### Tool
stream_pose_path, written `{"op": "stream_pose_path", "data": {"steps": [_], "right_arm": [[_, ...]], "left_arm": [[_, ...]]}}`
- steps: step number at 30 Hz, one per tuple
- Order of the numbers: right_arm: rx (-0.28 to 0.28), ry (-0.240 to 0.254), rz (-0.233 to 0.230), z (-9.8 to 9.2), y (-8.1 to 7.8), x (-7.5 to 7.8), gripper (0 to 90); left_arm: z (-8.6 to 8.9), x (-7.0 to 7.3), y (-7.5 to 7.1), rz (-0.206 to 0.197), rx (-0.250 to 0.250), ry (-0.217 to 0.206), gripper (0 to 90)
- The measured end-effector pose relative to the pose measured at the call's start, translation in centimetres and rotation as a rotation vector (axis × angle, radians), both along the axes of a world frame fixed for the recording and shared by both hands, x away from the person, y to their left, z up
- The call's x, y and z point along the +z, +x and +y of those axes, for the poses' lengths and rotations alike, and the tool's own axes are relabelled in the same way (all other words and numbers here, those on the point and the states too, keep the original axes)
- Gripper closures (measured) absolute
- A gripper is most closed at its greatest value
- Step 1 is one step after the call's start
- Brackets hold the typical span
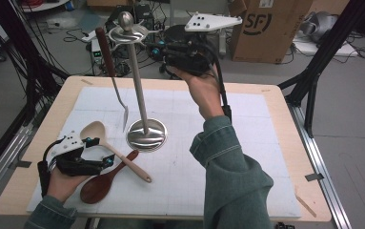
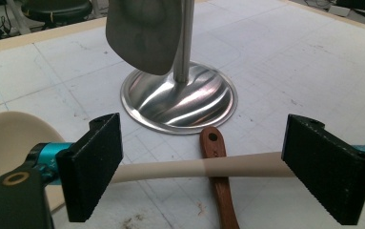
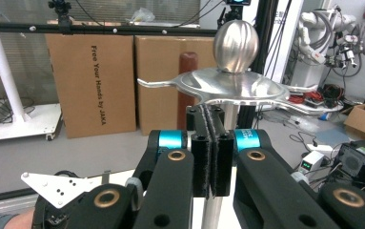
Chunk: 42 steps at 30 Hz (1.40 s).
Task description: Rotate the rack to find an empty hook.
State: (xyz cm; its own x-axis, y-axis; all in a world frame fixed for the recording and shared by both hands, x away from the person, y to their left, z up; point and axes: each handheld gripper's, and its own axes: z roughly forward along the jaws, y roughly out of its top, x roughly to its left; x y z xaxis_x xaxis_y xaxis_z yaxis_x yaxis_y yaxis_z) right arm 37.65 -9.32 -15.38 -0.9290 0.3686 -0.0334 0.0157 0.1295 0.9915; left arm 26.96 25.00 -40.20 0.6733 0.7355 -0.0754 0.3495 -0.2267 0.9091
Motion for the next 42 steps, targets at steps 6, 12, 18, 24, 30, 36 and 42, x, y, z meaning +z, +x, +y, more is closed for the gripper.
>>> {"op": "stream_pose_path", "data": {"steps": [6, 12, 18, 24, 30, 36, 42], "right_arm": [[0.011, -0.01, -0.003, 0.6, -0.1, 0.1, 89.4], [0.019, -0.016, -0.008, 1.3, -0.2, 0.2, 89.4], [0.03, -0.021, -0.008, 1.9, -0.3, 0.2, 89.4], [0.043, -0.03, -0.013, 2.8, -0.4, 0.3, 89.4], [0.047, -0.037, -0.016, 3.4, -0.5, 0.4, 89.4], [0.052, -0.043, -0.016, 4.1, -0.5, 0.4, 89.4], [0.056, -0.051, -0.019, 4.8, -0.5, 0.5, 89.4]], "left_arm": [[0.0, 0.0, 0.0, -0.003, 0.002, -0.001, 14.5], [0.0, 0.0, 0.0, -0.004, 0.002, -0.001, 14.4], [0.0, 0.0, 0.0, -0.003, 0.001, -0.001, 14.5], [0.0, 0.0, 0.0, -0.003, 0.002, -0.002, 14.5], [0.0, 0.0, 0.0, -0.004, 0.002, -0.002, 14.5], [0.0, 0.0, 0.0, -0.004, 0.001, -0.003, 14.5], [0.0, 0.0, 0.0, -0.004, 0.0, -0.006, 14.4]]}}
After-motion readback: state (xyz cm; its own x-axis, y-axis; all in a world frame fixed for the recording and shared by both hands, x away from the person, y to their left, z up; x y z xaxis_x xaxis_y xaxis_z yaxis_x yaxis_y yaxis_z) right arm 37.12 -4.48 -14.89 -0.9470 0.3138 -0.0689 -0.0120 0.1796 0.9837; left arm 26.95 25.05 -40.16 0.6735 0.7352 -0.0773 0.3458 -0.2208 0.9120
